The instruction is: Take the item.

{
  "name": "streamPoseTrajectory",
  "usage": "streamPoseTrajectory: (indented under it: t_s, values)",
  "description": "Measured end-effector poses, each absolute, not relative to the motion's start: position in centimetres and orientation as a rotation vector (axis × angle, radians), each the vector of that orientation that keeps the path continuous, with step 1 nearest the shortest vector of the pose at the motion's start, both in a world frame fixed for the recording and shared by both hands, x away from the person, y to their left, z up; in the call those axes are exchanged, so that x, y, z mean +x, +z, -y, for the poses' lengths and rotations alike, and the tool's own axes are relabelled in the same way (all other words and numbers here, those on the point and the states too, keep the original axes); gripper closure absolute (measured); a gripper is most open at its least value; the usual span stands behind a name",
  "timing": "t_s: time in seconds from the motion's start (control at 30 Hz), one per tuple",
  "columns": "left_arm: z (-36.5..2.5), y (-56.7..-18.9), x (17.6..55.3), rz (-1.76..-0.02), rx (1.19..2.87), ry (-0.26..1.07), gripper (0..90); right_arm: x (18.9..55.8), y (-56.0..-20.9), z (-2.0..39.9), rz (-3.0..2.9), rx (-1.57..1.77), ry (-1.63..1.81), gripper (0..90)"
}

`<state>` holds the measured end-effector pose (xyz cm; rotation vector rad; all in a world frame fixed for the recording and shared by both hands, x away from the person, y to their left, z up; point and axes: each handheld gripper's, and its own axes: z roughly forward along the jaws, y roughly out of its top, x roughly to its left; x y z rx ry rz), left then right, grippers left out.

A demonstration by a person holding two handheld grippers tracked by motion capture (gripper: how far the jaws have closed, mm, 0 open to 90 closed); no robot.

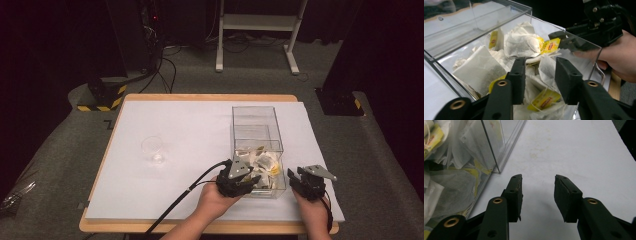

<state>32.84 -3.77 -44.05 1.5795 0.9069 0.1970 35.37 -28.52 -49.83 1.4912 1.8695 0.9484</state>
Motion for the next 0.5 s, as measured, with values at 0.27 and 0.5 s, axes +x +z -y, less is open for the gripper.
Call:
streamPoseTrajectory:
  t_s: [0.27,0.5]
  values:
    - [3.64,-44.11,32.5,-0.872,1.603,0.223,78.2,35.38,-49.83,28.5,-1.873,1.486,0.943,58.4]
    - [3.53,-44.12,32.46,-0.856,1.617,0.221,90.0,35.38,-49.83,28.49,-1.873,1.486,0.942,58.3]
